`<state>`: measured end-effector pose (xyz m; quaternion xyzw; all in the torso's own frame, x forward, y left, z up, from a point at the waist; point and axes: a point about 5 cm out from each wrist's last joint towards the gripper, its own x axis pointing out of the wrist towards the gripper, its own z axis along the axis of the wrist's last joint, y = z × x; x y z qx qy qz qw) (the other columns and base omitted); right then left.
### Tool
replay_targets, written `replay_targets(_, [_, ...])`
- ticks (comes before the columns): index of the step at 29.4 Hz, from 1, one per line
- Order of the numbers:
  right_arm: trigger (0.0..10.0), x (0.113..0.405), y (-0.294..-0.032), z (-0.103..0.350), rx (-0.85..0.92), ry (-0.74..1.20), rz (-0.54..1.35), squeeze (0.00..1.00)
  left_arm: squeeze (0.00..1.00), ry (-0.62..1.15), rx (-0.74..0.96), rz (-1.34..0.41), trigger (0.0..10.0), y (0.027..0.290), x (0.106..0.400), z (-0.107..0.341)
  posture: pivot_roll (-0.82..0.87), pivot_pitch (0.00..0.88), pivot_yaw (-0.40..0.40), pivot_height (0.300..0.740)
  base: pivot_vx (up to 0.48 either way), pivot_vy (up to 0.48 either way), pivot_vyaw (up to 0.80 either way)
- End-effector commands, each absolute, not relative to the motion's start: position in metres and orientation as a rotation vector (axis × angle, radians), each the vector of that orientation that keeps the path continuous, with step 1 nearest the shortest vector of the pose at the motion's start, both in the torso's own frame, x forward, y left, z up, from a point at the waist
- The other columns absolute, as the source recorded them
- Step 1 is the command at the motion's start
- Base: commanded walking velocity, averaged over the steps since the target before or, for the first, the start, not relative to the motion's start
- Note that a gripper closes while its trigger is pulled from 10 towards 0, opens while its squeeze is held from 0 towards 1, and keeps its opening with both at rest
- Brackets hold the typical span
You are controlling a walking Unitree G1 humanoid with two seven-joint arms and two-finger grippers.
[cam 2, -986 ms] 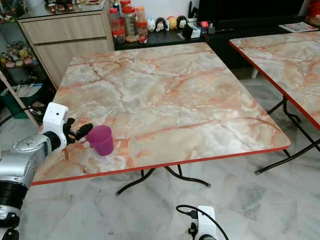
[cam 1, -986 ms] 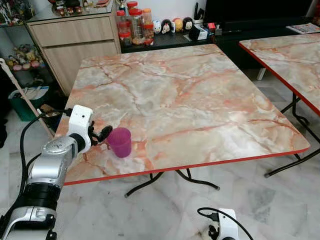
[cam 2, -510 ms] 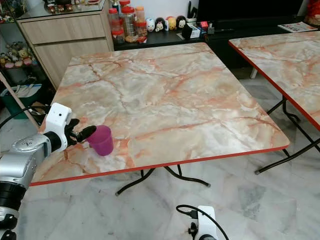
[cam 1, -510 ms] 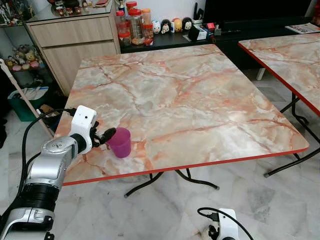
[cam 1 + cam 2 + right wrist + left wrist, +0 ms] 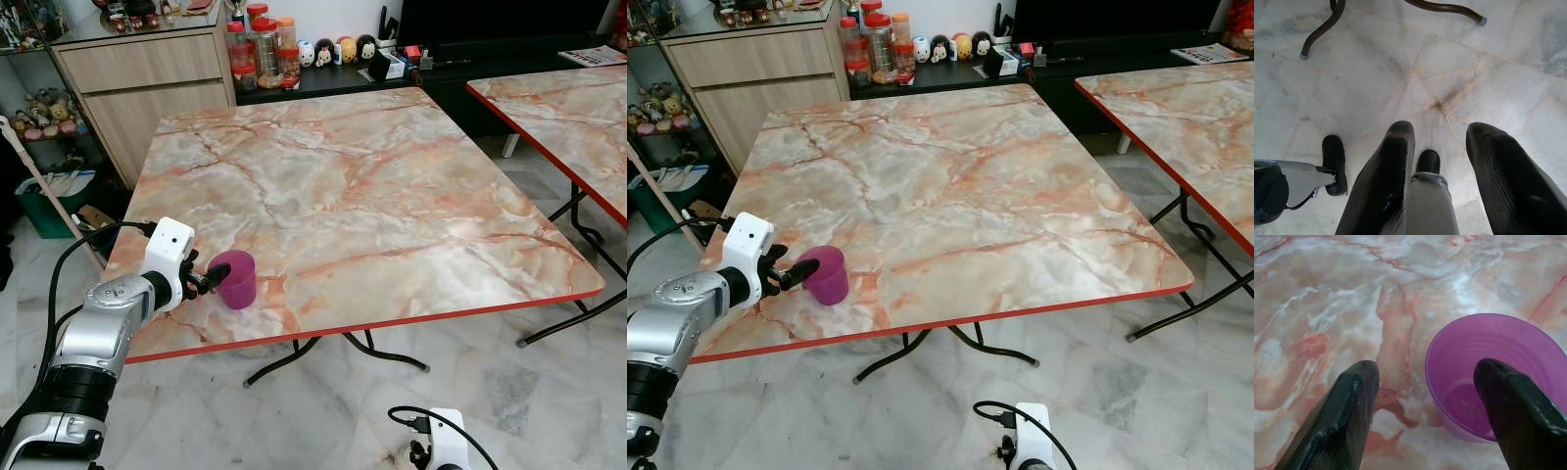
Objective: Setting the table
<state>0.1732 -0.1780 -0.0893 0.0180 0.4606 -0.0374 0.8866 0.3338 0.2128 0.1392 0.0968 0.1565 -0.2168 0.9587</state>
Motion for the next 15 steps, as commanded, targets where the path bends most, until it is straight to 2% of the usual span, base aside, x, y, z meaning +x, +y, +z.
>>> replay_targets(1, [10.0, 0.174, -0.178, -0.089, 0.038, 0.954, -0.075, 0.0, 0.0, 0.34, 0.205, -0.443, 10.0, 0.21, 0.333, 0.135, 0.07, 0.0, 0.054, 0.74, 0.0, 0.0, 0.0])
replay_targets(5, [10.0, 0.174, -0.178, -0.089, 0.038, 0.954, -0.075, 0.0, 0.0, 0.341, 0.205, -0.443, 10.0, 0.21, 0.333, 0.135, 0.07, 0.0, 0.055, 0.74, 0.0, 0.0, 0.0])
replay_targets(6, [10.0, 0.174, -0.177, -0.089, 0.04, 0.955, -0.077, 0.0, 0.0, 0.341, 0.205, -0.441, 9.6, 0.209, 0.334, 0.136, 0.07, 0.0, 0.057, 0.74, 0.0, 0.0, 0.0])
replay_targets(7, [10.0, 0.173, -0.177, -0.089, 0.041, 0.955, -0.078, 0.0, 0.0, 0.341, 0.203, -0.442, 9.1, 0.208, 0.335, 0.136, 0.07, 0.0, 0.057, 0.74, 0.0, 0.0, 0.0])
replay_targets(8, [10.0, 0.173, -0.177, -0.089, 0.043, 0.957, -0.08, 0.0, 0.0, 0.34, 0.201, -0.443, 8.0, 0.207, 0.336, 0.137, 0.07, 0.0, 0.057, 0.74, 0.0, 0.0, 0.0])
replay_targets(9, [10.0, 0.173, -0.177, -0.09, 0.044, 0.957, -0.081, 0.0, 0.0, 0.34, 0.201, -0.443, 6.1, 0.206, 0.336, 0.136, 0.07, 0.0, 0.057, 0.74, 0.0, 0.0, 0.0])
replay_targets(11, [10.0, 0.172, -0.177, -0.09, 0.046, 0.958, -0.084, 0.0, 0.0, 0.338, 0.197, -0.446, 4.5, 0.204, 0.337, 0.137, 0.07, 0.0, 0.059, 0.74, 0.0, 0.0, 0.0])
replay_targets(14, [10.0, 0.172, -0.176, -0.09, 0.049, 0.959, -0.086, 0.0, 0.0, 0.336, 0.194, -0.46, 4.2, 0.2, 0.337, 0.137, 0.07, 0.0, 0.06, 0.74, 0.0, 0.0, 0.0])
replay_targets(15, [10.0, 0.172, -0.176, -0.09, 0.05, 0.959, -0.087, 0.0, 0.0, 0.336, 0.195, -0.465, 3.5, 0.199, 0.337, 0.137, 0.07, 0.0, 0.061, 0.74, 0.0, 0.0, 0.0])
